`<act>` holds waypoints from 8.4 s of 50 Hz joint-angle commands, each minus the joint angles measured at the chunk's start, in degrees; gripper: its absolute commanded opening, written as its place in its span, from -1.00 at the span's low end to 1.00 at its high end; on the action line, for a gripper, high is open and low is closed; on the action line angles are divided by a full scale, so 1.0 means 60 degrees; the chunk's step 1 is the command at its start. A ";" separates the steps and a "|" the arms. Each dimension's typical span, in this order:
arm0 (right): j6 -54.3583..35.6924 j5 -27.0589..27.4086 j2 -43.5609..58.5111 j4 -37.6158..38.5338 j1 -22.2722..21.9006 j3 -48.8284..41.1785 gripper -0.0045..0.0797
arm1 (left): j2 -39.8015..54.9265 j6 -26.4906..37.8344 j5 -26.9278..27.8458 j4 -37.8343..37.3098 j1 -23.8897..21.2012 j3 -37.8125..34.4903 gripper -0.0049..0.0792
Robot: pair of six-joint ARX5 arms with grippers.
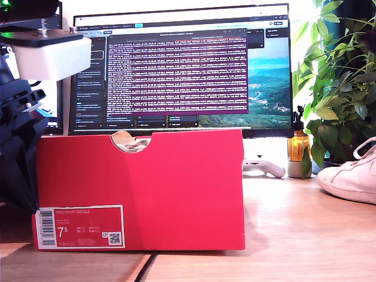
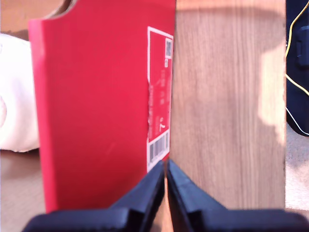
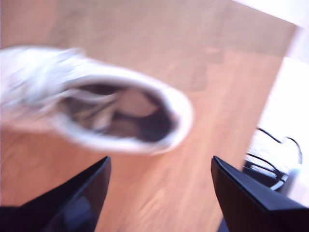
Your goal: Pack the white shoes by picking the first shoe and placing it inside the red shoebox, left side, then picking and rotating the second shoe and placing it in the shoebox
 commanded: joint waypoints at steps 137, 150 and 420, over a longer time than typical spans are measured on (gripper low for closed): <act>-1.6400 -0.6714 0.0000 0.4342 -0.0284 0.2120 -0.92 | 0.0135 -0.0080 0.0459 0.0069 0.0018 0.0047 -0.92; -1.7059 -0.7486 0.0091 0.6841 0.1322 0.2120 -0.92 | 0.0131 -0.0080 0.0459 0.0069 0.0018 0.0047 -0.92; -1.2990 -0.2331 -0.4958 1.4830 -0.1610 -1.0029 -0.92 | -0.7584 -0.8178 0.3158 0.5672 0.6543 -0.4543 -0.92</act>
